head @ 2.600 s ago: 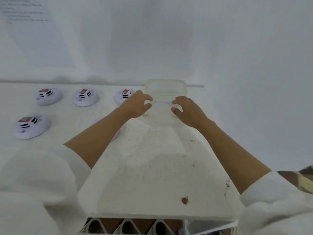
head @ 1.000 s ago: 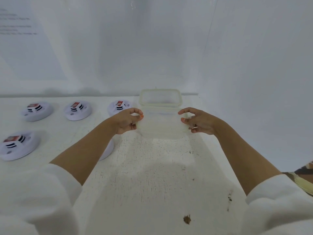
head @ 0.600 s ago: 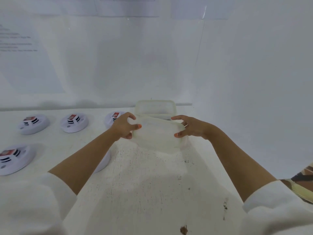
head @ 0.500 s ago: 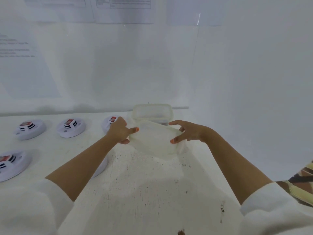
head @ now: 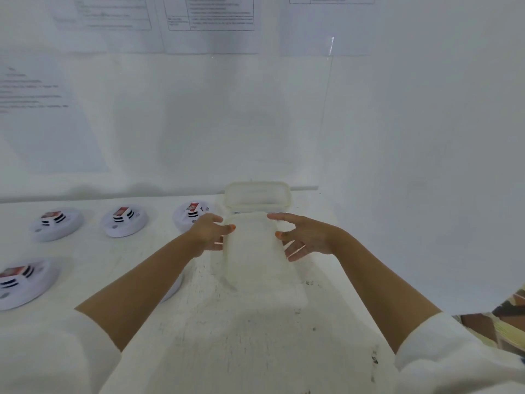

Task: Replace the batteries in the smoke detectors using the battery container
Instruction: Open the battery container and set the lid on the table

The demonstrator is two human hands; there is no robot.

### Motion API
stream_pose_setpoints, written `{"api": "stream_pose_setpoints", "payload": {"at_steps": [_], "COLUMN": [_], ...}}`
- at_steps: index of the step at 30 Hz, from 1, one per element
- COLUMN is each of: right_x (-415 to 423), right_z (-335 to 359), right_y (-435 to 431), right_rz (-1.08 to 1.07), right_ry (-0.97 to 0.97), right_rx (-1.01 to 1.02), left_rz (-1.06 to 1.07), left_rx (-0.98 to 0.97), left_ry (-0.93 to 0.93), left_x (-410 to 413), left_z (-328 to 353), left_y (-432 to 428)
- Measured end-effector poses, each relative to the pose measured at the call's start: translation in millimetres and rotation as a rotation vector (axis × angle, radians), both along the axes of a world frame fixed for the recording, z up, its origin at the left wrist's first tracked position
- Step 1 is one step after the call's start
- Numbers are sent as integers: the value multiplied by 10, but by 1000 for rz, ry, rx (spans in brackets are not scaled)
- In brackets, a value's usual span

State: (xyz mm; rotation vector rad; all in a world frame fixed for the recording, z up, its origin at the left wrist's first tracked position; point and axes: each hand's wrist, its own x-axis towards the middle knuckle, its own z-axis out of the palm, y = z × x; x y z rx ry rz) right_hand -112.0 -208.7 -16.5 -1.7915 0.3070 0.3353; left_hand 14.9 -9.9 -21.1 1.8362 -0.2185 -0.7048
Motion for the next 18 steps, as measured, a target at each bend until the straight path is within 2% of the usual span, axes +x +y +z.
{"api": "stream_pose_setpoints", "payload": {"at_steps": [3, 11, 15, 18], "right_x": [11, 35, 31, 22], "right_z": [-37, -215, -222, -169], "right_y": [34, -8, 12, 37], "right_rz": [-5, 12, -5, -80], "right_ry": [-11, -25, -56, -131], "right_rx": [48, 249, 233, 110], "left_rz": [-71, -152, -133, -123], "left_rx": [-14, 37, 22, 19], "left_ry": [103, 155, 172, 179], "left_x": [8, 57, 63, 73], "left_z": [11, 34, 6, -5], "left_y": [15, 0, -1, 1]}}
